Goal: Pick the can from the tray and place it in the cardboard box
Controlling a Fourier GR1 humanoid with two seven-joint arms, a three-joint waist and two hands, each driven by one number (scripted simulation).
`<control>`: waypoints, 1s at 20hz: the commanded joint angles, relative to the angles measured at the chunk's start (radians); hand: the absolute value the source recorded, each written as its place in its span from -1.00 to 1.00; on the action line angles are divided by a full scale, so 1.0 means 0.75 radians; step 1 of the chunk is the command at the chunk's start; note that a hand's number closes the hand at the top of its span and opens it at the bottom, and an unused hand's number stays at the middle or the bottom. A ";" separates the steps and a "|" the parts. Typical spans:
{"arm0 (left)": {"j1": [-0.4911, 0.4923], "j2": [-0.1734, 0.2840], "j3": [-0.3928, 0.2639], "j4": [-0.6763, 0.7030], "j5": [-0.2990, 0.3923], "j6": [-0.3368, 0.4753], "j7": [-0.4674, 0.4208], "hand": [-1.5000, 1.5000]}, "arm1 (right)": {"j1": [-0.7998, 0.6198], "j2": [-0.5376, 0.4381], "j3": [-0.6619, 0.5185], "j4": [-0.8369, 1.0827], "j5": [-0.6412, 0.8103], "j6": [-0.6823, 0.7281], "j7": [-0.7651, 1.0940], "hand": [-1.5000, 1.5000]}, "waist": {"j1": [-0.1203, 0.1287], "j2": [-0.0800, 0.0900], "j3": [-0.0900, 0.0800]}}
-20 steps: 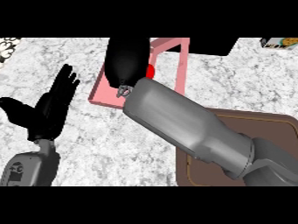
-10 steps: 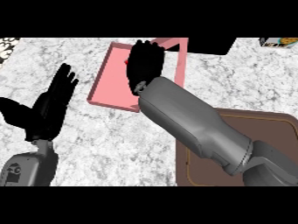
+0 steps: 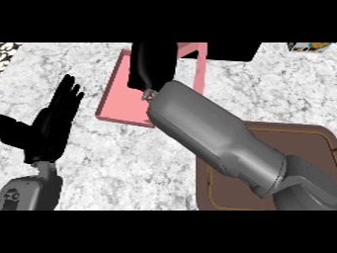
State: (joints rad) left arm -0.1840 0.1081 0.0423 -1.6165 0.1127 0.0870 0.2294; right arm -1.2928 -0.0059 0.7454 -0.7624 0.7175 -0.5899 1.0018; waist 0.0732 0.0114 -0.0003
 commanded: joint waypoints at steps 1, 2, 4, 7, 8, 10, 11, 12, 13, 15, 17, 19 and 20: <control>0.045 0.015 0.025 0.008 0.006 -0.008 -0.028 0.00 | 0.011 0.007 -0.109 -0.115 -0.058 -0.278 0.077 -1.00 | -0.024 -0.007 0.001; 0.015 -0.015 -0.001 0.034 -0.014 0.013 -0.026 0.00 | 0.015 0.007 -0.148 -0.127 -0.071 -0.353 0.059 -1.00 | -0.032 0.000 0.001; 0.014 0.015 0.033 -0.007 0.025 -0.008 0.001 0.00 | 0.084 0.007 -0.185 -0.200 -0.100 -0.486 0.049 -1.00 | -0.028 -0.005 0.003; 0.050 -0.033 -0.016 -0.026 -0.022 0.031 -0.019 0.00 | 0.158 0.007 -0.222 -0.277 -0.125 -0.601 -0.031 -1.00 | -0.057 -0.010 0.002; 0.030 0.026 0.046 0.008 0.026 -0.016 -0.010 0.00 | 0.168 0.007 -0.215 -0.310 -0.143 -0.625 -0.043 -1.00 | -0.057 -0.008 0.001; 0.016 0.006 0.046 0.006 0.006 0.025 -0.005 0.00 | 0.279 0.007 -0.193 -0.344 -0.129 -0.733 -0.116 -1.00 | -0.068 -0.008 0.001; 0.082 -0.003 0.012 -0.057 -0.004 0.014 -0.008 0.00 | 0.284 0.007 -0.209 -0.330 -0.144 -0.741 -0.128 -1.00 | -0.058 -0.011 0.001; 0.057 0.002 0.039 0.005 0.006 0.008 -0.039 0.00 | 0.314 0.007 -0.243 -0.375 -0.149 -0.708 -0.180 -1.00 | -0.083 -0.012 0.001; 0.117 -0.028 0.012 -0.049 -0.008 0.027 -0.044 0.00 | 0.352 0.008 -0.226 -0.409 -0.121 -0.737 -0.162 -1.00 | -0.083 -0.017 0.001; 0.097 0.008 0.032 -0.079 -0.007 0.030 0.015 0.00 | 0.423 0.008 -0.226 -0.473 -0.044 -0.729 -0.150 -1.00 | -0.098 -0.022 0.001; 0.128 0.010 0.050 -0.090 0.015 0.015 -0.002 0.00 | 0.421 0.008 -0.252 -0.493 -0.008 -0.762 -0.145 -1.00 | -0.094 -0.022 0.000; 0.090 0.026 0.062 -0.076 0.023 0.004 0.013 0.00 | 0.540 0.007 -0.274 -0.585 0.014 -0.728 -0.218 -1.00 | -0.103 -0.020 0.001; 0.055 0.068 0.123 0.012 0.074 -0.051 -0.019 0.00 | 0.580 -0.043 -0.289 -0.658 -0.014 -0.681 -0.249 -1.00 | -0.107 -0.018 0.000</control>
State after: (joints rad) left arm -0.1233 0.1235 0.0862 -1.6421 0.1280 0.0867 0.2207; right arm -0.9467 -0.0156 0.5551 -1.1520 0.6879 -1.0749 0.8338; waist 0.0023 -0.0019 0.0002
